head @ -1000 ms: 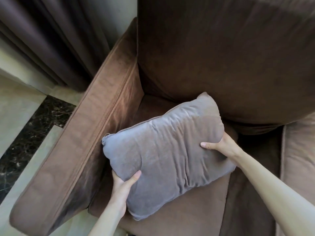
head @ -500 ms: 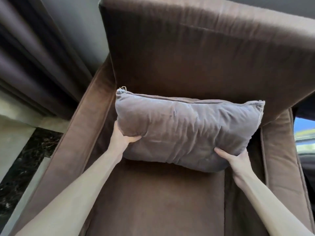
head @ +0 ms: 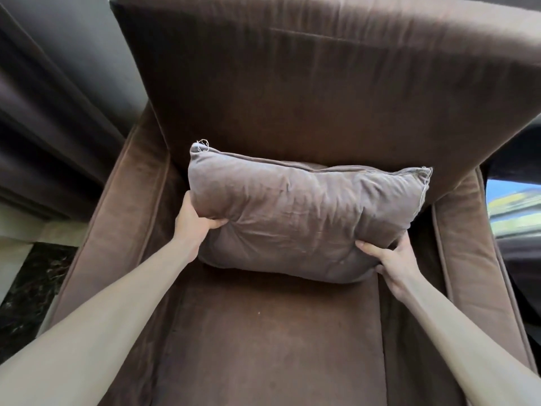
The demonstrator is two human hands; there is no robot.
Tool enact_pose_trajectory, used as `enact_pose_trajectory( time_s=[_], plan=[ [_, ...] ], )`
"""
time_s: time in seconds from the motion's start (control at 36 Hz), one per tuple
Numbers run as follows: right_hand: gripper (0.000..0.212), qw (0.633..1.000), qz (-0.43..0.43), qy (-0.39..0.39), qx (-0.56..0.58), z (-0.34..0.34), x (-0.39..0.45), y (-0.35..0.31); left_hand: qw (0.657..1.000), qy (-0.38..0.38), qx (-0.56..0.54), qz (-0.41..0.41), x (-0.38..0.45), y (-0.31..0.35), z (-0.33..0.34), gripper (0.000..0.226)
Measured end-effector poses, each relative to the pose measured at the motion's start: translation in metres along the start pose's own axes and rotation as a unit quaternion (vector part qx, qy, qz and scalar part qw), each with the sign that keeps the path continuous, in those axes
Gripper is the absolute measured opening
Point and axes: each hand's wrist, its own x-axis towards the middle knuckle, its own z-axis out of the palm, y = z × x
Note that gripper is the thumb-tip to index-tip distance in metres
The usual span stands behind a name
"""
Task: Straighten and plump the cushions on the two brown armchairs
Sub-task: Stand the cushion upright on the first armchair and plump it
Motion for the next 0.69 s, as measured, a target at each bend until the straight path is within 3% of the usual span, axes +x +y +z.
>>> enact_pose_trajectory(
  time_s=[0.11, 0.17, 0.28, 0.36, 0.42, 0.5, 0.56, 0.61, 0.64, 0.69],
  plan=[
    [0.103, 0.998, 0.011, 0.061, 0.027, 0.008, 0.004, 0.019, 0.999, 0.025, 0.041, 0.004, -0.001, -0.003, 0.000, 0.079],
    [0.101, 0.996, 0.034, 0.088, -0.003, 0.016, 0.008, 0.022, 0.996, 0.040, 0.080, -0.013, -0.001, -0.002, 0.004, 0.075],
    [0.112, 0.975, 0.059, 0.203, -0.073, 0.024, 0.017, 0.001, 0.980, 0.071, 0.172, -0.070, 0.005, 0.017, 0.007, 0.090],
    [0.095, 0.940, -0.036, 0.283, -0.185, 0.033, 0.006, -0.035, 0.975, 0.083, 0.191, -0.083, 0.002, 0.039, 0.008, 0.088],
    [0.080, 0.898, -0.186, 0.295, -0.270, 0.041, -0.008, -0.055, 0.969, 0.114, 0.219, 0.015, -0.003, 0.053, 0.008, 0.080],
    [0.073, 0.839, -0.358, 0.189, -0.364, 0.059, -0.024, -0.089, 0.919, 0.112, 0.274, 0.262, -0.012, 0.081, 0.014, 0.071],
    [0.078, 0.840, -0.378, 0.035, -0.388, 0.078, -0.027, -0.117, 0.882, 0.015, 0.302, 0.361, -0.014, 0.107, 0.025, 0.060],
    [0.095, 0.800, -0.344, -0.085, -0.484, 0.100, -0.018, -0.136, 0.833, -0.139, 0.366, 0.391, -0.011, 0.132, 0.040, 0.058],
    [0.111, 0.775, -0.303, -0.129, -0.540, 0.112, -0.011, -0.142, 0.796, -0.203, 0.430, 0.374, -0.010, 0.143, 0.050, 0.073],
    [0.137, 0.740, -0.200, -0.192, -0.613, 0.130, 0.005, -0.148, 0.716, -0.263, 0.559, 0.325, -0.006, 0.153, 0.068, 0.103]
  ],
)
